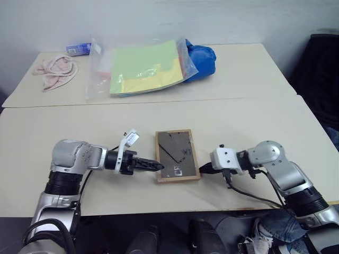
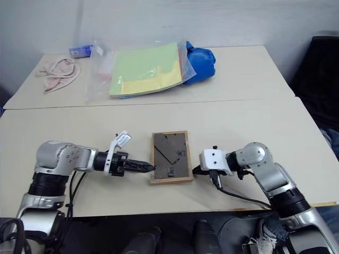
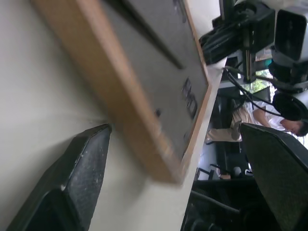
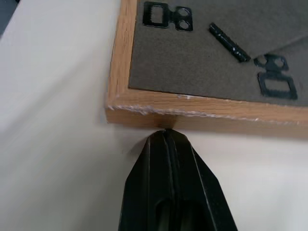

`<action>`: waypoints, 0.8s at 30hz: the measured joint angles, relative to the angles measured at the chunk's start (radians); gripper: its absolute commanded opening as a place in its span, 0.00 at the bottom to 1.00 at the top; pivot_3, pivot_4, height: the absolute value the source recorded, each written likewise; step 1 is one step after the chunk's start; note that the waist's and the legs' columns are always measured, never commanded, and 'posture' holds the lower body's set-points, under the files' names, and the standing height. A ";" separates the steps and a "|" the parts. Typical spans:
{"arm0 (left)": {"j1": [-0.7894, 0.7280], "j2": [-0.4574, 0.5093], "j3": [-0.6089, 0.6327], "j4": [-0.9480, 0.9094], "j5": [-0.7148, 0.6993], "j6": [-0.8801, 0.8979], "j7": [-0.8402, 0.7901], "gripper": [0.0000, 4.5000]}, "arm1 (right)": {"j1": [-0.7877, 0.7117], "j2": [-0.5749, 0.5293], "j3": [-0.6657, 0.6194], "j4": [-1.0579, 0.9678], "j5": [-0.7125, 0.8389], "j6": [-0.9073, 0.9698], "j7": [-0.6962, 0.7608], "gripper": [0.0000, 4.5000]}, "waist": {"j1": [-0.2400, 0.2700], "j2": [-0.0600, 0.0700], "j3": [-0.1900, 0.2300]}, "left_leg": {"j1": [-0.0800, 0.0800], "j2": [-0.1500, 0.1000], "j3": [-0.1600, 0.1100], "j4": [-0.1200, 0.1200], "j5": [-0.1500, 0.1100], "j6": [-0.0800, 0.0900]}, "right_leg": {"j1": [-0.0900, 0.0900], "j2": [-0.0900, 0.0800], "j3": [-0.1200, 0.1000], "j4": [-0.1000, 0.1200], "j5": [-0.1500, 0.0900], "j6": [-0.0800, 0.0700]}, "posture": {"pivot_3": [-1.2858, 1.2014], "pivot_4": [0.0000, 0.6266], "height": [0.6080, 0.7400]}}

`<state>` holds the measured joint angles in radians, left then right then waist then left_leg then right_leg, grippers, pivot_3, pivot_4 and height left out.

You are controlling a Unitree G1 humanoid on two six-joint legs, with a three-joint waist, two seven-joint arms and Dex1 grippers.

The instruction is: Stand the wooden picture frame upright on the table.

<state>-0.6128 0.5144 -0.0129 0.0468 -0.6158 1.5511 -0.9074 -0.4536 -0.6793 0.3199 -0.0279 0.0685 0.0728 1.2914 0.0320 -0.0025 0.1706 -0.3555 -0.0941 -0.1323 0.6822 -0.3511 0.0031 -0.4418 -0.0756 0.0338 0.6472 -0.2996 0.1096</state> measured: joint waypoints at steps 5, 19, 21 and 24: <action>-0.011 -0.033 -0.002 0.012 -0.004 -0.011 0.025 0.99 | -0.007 0.027 0.024 -0.031 0.000 0.042 -0.013 0.00 | 0.014 0.000 0.000 | 0.000 -0.001 0.000 0.000 0.000 0.001 | 0.001 0.000 0.000 -0.001 0.001 0.001 | 0.52 0.24 1.00; -0.075 -0.063 0.027 0.121 -0.064 0.025 0.043 0.28 | 0.031 -0.048 -0.031 -0.044 0.013 0.041 -0.025 0.00 | -0.011 -0.002 0.001 | -0.002 0.000 0.001 -0.001 0.000 0.001 | -0.003 0.001 -0.001 -0.001 0.001 0.002 | 0.52 0.24 1.00; -0.073 -0.055 0.034 0.115 -0.072 0.036 0.042 0.28 | 0.044 -0.060 -0.078 -0.055 0.057 0.088 -0.029 0.04 | -0.015 -0.003 0.001 | -0.002 0.001 0.001 -0.002 0.000 0.000 | -0.003 0.002 0.000 -0.001 0.001 0.002 | 0.52 0.24 1.00; -0.046 -0.040 0.061 0.060 -0.113 0.050 0.038 0.28 | 0.024 -0.089 -0.236 -0.108 0.243 0.333 -0.053 0.21 | -0.020 -0.002 0.002 | -0.002 0.002 0.001 -0.002 0.000 0.000 | -0.004 0.002 0.000 -0.002 0.001 0.002 | 0.52 0.24 1.00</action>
<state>-0.6589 0.4743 0.0486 0.1065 -0.7292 1.6007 -0.8693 -0.4296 -0.7686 0.0835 -0.1356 0.3113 0.4062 1.2384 0.0117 -0.0049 0.1721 -0.3580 -0.0925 -0.1311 0.6802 -0.3513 0.0035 -0.4455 -0.0739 0.0341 0.6453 -0.2985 0.1113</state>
